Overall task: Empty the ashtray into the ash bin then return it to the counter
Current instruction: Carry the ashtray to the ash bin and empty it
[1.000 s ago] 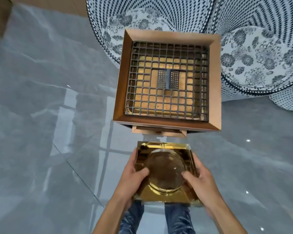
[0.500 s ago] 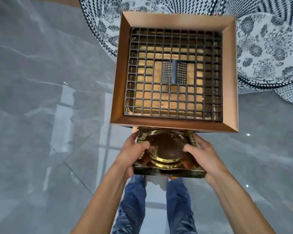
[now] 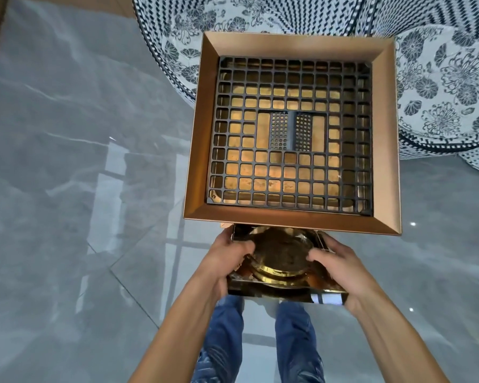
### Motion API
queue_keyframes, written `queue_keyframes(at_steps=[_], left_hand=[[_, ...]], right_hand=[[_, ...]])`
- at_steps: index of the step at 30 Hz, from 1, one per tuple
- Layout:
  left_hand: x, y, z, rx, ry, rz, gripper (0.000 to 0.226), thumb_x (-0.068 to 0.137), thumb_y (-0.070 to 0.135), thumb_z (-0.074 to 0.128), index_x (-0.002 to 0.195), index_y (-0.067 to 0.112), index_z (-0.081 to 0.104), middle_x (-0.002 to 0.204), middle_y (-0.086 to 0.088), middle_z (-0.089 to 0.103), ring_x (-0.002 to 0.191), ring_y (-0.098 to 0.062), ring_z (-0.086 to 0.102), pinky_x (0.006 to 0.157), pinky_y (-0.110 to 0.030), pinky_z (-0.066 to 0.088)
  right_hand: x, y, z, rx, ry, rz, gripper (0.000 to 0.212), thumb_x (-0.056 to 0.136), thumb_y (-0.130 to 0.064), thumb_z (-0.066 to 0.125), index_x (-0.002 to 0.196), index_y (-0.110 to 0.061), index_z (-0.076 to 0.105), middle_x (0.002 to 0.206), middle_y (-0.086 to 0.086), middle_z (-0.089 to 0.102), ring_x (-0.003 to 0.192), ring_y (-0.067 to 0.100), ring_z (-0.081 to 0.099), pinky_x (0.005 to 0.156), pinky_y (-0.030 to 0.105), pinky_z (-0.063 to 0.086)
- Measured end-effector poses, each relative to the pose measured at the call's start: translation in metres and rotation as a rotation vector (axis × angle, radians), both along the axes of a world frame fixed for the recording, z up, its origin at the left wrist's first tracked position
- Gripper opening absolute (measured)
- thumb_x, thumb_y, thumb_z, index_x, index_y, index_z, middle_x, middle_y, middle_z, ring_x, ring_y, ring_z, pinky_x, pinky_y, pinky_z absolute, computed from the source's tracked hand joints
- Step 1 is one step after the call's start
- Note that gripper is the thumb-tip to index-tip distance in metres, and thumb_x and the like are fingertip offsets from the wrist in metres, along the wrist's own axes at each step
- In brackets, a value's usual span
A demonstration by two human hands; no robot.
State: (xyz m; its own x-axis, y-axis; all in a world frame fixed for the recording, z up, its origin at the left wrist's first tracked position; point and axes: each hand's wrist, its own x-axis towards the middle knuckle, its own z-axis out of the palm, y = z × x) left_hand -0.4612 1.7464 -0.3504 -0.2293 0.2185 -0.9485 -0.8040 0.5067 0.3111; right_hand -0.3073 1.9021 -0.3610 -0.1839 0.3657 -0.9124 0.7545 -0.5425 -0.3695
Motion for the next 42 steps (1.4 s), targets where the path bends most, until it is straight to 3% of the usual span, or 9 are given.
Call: queue_keyframes(at_steps=[5, 10, 14, 20, 24, 28, 32, 36, 42], left_hand=[[-0.001, -0.001, -0.002, -0.016, 0.039, 0.062, 0.054, 0.088, 0.006, 0.071, 0.129, 0.033, 0.05, 0.101, -0.008, 0.073, 0.087, -0.026, 0.074, 0.054, -0.031, 0.063], [0.003, -0.003, -0.002, -0.027, -0.056, 0.118, 0.076, 0.08, -0.005, 0.072, 0.146, 0.018, 0.042, 0.112, -0.02, 0.069, 0.103, -0.042, 0.071, 0.089, -0.062, 0.061], [0.005, -0.002, -0.002, -0.035, -0.075, 0.153, 0.062, 0.081, -0.006, 0.07, 0.134, 0.016, 0.047, 0.101, -0.021, 0.072, 0.085, -0.037, 0.075, 0.065, -0.049, 0.065], [-0.005, 0.007, 0.001, -0.037, -0.067, 0.099, 0.058, 0.086, -0.001, 0.07, 0.137, 0.014, 0.048, 0.113, -0.022, 0.071, 0.098, -0.04, 0.073, 0.072, -0.049, 0.066], [-0.013, 0.01, -0.002, -0.038, 0.034, 0.089, 0.044, 0.085, 0.006, 0.077, 0.123, 0.018, 0.056, 0.116, -0.018, 0.072, 0.109, -0.039, 0.07, 0.097, -0.056, 0.058], [-0.007, 0.005, -0.002, -0.067, 0.037, 0.059, 0.049, 0.085, 0.006, 0.076, 0.127, 0.017, 0.054, 0.111, -0.018, 0.074, 0.102, -0.036, 0.073, 0.084, -0.05, 0.063], [-0.003, 0.0, 0.001, -0.076, -0.06, 0.103, 0.055, 0.084, -0.008, 0.07, 0.133, 0.005, 0.05, 0.09, -0.021, 0.079, 0.072, -0.034, 0.077, 0.057, -0.041, 0.064], [0.002, -0.003, 0.003, -0.089, -0.034, 0.089, 0.063, 0.082, -0.008, 0.071, 0.137, 0.01, 0.046, 0.099, -0.02, 0.072, 0.078, -0.034, 0.075, 0.062, -0.041, 0.063], [0.001, -0.004, 0.007, -0.06, 0.009, 0.107, 0.046, 0.086, 0.0, 0.073, 0.125, 0.016, 0.055, 0.092, -0.017, 0.079, 0.068, -0.028, 0.08, 0.052, -0.036, 0.063]], right_hand=[[-0.001, 0.0, 0.002, 0.093, 0.033, -0.032, 0.044, 0.087, -0.031, 0.076, 0.126, -0.04, 0.057, 0.109, -0.004, 0.066, 0.09, 0.016, 0.062, 0.057, 0.029, 0.057], [0.0, 0.001, 0.003, -0.005, 0.025, -0.109, 0.063, 0.083, -0.015, 0.076, 0.14, -0.034, 0.054, 0.106, 0.003, 0.071, 0.08, 0.019, 0.071, 0.043, 0.025, 0.056], [0.001, 0.002, 0.0, -0.028, 0.033, -0.12, 0.066, 0.081, -0.012, 0.077, 0.14, -0.03, 0.054, 0.117, 0.011, 0.07, 0.083, 0.025, 0.075, 0.049, 0.03, 0.059], [-0.007, 0.007, 0.002, -0.018, 0.047, -0.142, 0.052, 0.08, -0.014, 0.078, 0.128, -0.025, 0.062, 0.11, 0.012, 0.074, 0.093, 0.03, 0.073, 0.058, 0.033, 0.06], [-0.005, 0.004, 0.001, 0.077, 0.061, -0.203, 0.027, 0.081, -0.021, 0.079, 0.102, -0.03, 0.066, 0.088, 0.0, 0.078, 0.084, 0.022, 0.071, 0.055, 0.029, 0.057], [-0.001, 0.0, 0.002, 0.026, 0.082, -0.216, 0.026, 0.082, -0.021, 0.079, 0.105, -0.031, 0.07, 0.083, -0.001, 0.079, 0.081, 0.021, 0.072, 0.041, 0.022, 0.054], [0.003, -0.005, 0.001, -0.064, 0.025, -0.205, 0.031, 0.079, -0.01, 0.077, 0.104, -0.028, 0.072, 0.079, 0.008, 0.081, 0.072, 0.03, 0.078, 0.052, 0.034, 0.06], [0.009, -0.014, -0.003, -0.054, 0.015, -0.215, 0.037, 0.08, -0.01, 0.077, 0.11, -0.031, 0.073, 0.092, 0.008, 0.081, 0.089, 0.032, 0.076, 0.069, 0.044, 0.065], [0.002, -0.004, 0.005, -0.004, 0.06, -0.193, 0.023, 0.084, -0.021, 0.079, 0.098, -0.034, 0.066, 0.09, 0.001, 0.075, 0.083, 0.021, 0.071, 0.044, 0.024, 0.055]])
